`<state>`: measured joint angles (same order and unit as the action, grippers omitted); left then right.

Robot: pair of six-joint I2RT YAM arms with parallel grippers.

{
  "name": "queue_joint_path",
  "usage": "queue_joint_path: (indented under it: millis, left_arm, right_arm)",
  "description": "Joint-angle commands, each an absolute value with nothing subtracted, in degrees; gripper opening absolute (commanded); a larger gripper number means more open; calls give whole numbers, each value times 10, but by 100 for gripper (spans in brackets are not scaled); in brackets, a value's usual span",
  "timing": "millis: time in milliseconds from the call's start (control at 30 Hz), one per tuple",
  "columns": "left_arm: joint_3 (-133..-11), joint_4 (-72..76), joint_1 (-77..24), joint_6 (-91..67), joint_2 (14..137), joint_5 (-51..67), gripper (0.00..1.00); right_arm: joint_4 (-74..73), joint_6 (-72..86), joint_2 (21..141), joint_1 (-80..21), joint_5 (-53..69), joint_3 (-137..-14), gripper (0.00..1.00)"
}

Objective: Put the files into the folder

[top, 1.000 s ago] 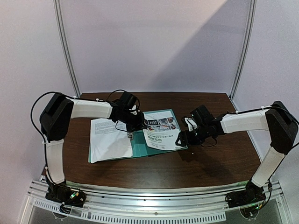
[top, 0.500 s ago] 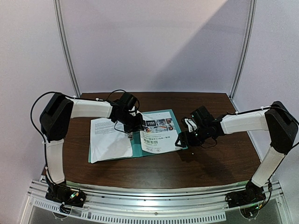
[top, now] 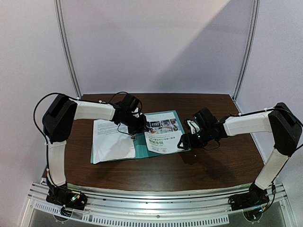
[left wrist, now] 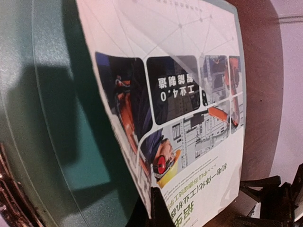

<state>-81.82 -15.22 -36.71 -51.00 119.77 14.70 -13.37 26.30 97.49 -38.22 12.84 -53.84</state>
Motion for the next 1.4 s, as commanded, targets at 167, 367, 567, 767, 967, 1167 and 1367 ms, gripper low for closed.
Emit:
queue_joint_path:
  millis: [167,367,567,767,967,1167,1367]
  left_arm:
    - [-882,-189,-380,-459,1234,145,0]
    - [-897,-201,-382,-454,1245,142,0]
    - [-915,-215,-386,-440,1257,138,0]
    - [-926,-243,-386,-432,1257,103,5]
    - [-945,-267,-386,-424,1261,89,17]
    - [-970,-321,-387,-415,1253,50,33]
    - [-969,-345,-390,-408,1224,15,50]
  right_arm:
    - [-124,264,979,-384,136,-529,72]
    - [-128,261,979,-385,133,-532,72]
    - [-134,259,976,-385,129,-534,71]
    - [-156,250,967,-384,114,-541,72]
    - [-183,240,952,-384,99,-551,72]
    - [-202,235,936,-384,95,-558,72]
    - [-211,232,924,-385,91,-565,73]
